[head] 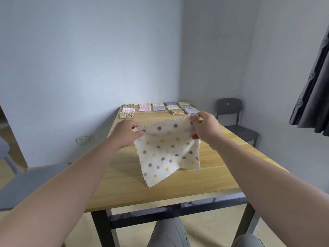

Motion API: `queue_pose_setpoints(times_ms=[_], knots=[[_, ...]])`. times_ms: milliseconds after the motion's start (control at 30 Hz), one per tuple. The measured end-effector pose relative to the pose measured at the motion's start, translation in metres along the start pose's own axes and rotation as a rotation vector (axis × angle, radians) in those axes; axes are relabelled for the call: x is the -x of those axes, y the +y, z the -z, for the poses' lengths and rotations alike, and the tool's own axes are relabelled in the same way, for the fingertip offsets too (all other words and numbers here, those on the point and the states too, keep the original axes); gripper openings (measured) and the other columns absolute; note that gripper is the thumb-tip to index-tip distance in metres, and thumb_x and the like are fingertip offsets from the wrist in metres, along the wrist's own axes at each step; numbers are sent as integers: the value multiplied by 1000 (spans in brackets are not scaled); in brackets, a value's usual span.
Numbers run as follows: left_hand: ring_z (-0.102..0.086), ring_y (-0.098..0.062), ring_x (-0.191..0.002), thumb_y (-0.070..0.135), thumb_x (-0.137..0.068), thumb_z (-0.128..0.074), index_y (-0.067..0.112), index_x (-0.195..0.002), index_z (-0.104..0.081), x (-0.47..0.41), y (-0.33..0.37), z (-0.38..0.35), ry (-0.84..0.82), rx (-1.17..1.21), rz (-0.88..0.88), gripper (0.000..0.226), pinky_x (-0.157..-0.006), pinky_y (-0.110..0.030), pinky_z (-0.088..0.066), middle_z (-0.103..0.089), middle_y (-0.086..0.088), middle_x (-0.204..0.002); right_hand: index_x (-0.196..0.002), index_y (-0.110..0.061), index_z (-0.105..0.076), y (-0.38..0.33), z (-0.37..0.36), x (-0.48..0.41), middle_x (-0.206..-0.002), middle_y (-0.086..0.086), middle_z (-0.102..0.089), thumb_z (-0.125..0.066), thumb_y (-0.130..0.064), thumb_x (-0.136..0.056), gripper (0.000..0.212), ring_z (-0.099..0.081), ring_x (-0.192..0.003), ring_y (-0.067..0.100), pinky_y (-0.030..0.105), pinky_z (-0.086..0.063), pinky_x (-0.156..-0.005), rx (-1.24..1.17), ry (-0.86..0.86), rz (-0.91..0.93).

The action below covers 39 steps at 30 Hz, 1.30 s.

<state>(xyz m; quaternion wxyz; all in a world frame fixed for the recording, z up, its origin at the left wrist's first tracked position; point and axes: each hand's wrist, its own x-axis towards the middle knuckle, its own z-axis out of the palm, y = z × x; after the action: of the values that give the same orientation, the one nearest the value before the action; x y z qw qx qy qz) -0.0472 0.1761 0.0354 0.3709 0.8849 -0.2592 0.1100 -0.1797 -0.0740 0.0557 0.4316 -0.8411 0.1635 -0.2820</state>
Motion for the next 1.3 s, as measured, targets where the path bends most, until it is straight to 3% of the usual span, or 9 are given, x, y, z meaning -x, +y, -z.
queue_pose_setpoints(times_ms=[133,367,600,767,900,1000,1133,1233,1300], knots=[[-50,-20,-73,24,-95,-71,14,-104,-64,6,9,8,21,372,123,15,-43,-13,-44,-55,-4,-89,-90,-11,-63,1,8,0,-77,6,-64,-50,-36,-104,31,-62,-44,16,22,-43,-37,4,52,30],[-44,-7,-49,31,-101,-61,10,-119,-70,8,20,21,-93,665,238,29,-46,-21,-40,-57,5,-87,-66,-18,-56,10,16,-11,-46,-6,-40,-65,-34,-98,37,-29,-39,17,23,-23,-40,-259,-36,-50],[-52,-16,-62,31,-96,-69,0,-115,-67,-11,-15,-3,-152,626,344,36,-44,-23,-44,-66,-8,-94,-79,-13,-61,35,3,-33,-60,0,-47,-66,-35,-97,29,-35,-42,14,24,-26,-42,-184,-173,-206],[-46,-16,-62,18,-91,-76,12,-90,-73,-26,-51,-44,-169,455,399,7,-48,-22,-47,-53,-3,-82,-96,-4,-70,68,-30,-51,-74,2,-61,-65,-28,-99,25,-60,-60,15,26,-53,-46,-135,-191,-297],[-53,-10,-68,14,-85,-81,18,-90,-70,-27,-70,-73,-73,343,406,12,-62,-23,-42,-60,6,-81,-86,-6,-70,95,-55,-61,-83,5,-65,-66,-18,-98,18,-67,-73,23,42,-64,-76,-198,-203,-357],[-52,-11,-54,14,-83,-83,16,-96,-71,-32,-85,-85,-54,384,451,18,-53,-23,-39,-62,-1,-74,-87,-11,-72,112,-69,-65,-93,6,-70,-67,-19,-98,15,-69,-90,24,41,-61,-86,-186,-203,-346],[-72,-13,-58,6,-86,-79,19,-90,-73,-29,-91,-89,-73,455,428,15,-50,-20,-48,-72,-9,-84,-85,-18,-74,122,-70,-58,-88,3,-67,-65,-26,-98,17,-61,-78,20,32,-56,-69,-124,-162,-284],[-77,-19,-77,4,-89,-76,16,-91,-76,-11,-88,-88,-63,488,371,12,-66,-26,-58,-77,-13,-88,-90,-20,-77,128,-66,-43,-77,-2,-66,-67,-31,-97,16,-47,-52,9,24,-38,-52,-55,-125,-203],[-77,-19,-83,5,-90,-74,17,-93,-77,8,-87,-86,-64,473,351,12,-75,-29,-60,-78,-8,-87,-94,-22,-76,130,-61,-29,-81,-5,-72,-68,-33,-96,13,-49,-49,7,25,-42,-52,-99,-113,-191]])
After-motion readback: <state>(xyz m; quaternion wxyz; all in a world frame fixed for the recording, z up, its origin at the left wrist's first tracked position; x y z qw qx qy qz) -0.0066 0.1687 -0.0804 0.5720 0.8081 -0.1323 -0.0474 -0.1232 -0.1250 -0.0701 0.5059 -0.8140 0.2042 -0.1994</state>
